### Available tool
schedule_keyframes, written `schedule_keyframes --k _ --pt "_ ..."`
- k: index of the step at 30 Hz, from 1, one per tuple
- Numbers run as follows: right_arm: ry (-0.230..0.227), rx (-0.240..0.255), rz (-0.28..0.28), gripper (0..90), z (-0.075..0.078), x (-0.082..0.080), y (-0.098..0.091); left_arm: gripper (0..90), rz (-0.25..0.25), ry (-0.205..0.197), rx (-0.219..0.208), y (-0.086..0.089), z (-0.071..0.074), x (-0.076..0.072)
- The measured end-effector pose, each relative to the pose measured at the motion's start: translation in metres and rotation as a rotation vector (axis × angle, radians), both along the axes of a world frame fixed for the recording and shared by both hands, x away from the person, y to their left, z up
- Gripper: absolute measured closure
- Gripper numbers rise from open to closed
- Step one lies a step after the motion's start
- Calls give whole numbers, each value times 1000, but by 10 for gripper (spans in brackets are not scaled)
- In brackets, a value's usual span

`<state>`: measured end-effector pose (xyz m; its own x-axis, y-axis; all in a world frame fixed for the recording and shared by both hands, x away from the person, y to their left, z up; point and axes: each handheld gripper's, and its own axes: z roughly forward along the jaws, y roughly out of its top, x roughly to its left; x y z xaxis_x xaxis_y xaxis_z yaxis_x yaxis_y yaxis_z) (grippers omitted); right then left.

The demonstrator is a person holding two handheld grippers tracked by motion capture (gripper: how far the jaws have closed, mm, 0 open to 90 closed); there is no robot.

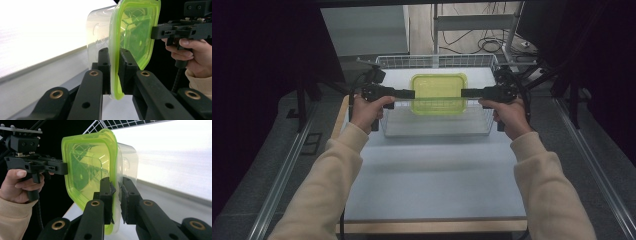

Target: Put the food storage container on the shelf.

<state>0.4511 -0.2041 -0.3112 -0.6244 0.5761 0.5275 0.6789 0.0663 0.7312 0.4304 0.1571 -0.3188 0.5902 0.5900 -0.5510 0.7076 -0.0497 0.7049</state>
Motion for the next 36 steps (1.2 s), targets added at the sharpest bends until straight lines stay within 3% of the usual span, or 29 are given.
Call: schedule_keyframes --k 4,26,33,35,36 --pt "17 10 -2 806 0 12 1 811 5 7 -2 1 2 9" --pt "6 -10 -79 803 8 52 8 801 58 35 6 -1 4 61" --pt "22 2 -89 798 2 62 9 794 73 44 0 -1 2 67" --pt "18 8 -92 793 1 63 9 789 90 38 4 -2 2 68" --pt "-3 -5 -101 747 1 63 11 747 115 34 22 -3 2 69"
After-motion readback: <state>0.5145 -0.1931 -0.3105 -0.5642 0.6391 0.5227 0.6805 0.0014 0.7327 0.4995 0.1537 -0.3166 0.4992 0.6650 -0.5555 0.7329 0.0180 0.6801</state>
